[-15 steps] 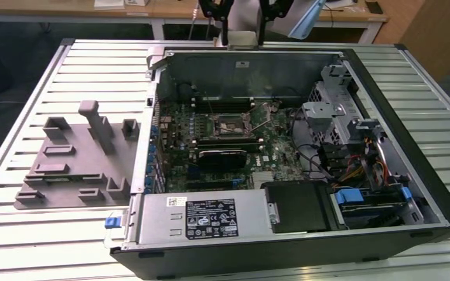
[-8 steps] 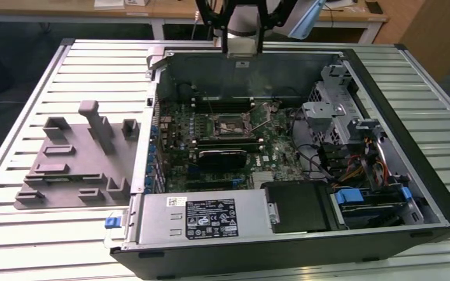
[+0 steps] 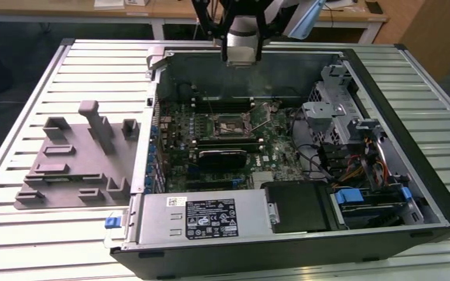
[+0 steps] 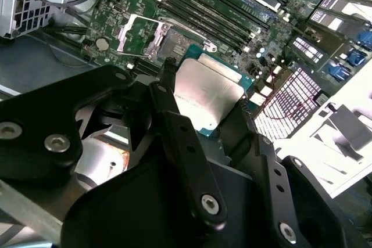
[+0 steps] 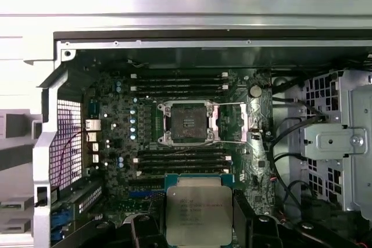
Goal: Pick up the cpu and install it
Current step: 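Pick up the cpu and move it towards the insertion slot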
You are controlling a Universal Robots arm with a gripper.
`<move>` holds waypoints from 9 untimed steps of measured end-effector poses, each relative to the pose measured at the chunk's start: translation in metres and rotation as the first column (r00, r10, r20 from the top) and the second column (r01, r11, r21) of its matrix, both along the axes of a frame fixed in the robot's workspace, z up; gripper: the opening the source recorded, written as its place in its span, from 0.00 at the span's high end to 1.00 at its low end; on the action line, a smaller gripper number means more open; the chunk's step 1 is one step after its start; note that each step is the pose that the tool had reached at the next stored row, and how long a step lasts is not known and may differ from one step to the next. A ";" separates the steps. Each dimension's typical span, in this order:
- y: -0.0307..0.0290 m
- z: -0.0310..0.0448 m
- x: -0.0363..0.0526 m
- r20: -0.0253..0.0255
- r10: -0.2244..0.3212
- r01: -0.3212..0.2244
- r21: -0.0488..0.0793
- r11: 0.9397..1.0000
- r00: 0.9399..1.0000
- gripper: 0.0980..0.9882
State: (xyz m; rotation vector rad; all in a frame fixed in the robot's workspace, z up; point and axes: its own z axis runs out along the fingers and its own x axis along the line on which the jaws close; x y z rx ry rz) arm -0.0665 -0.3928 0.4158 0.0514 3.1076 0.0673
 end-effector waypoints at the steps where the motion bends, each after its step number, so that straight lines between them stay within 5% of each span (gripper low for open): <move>1: 0.0000 -0.0019 0.0000 0.000 0.000 0.000 0.000 1.000 1.000 0.50; 9: 0.0000 -0.0163 0.0001 0.000 0.000 0.000 0.000 1.000 1.000 0.50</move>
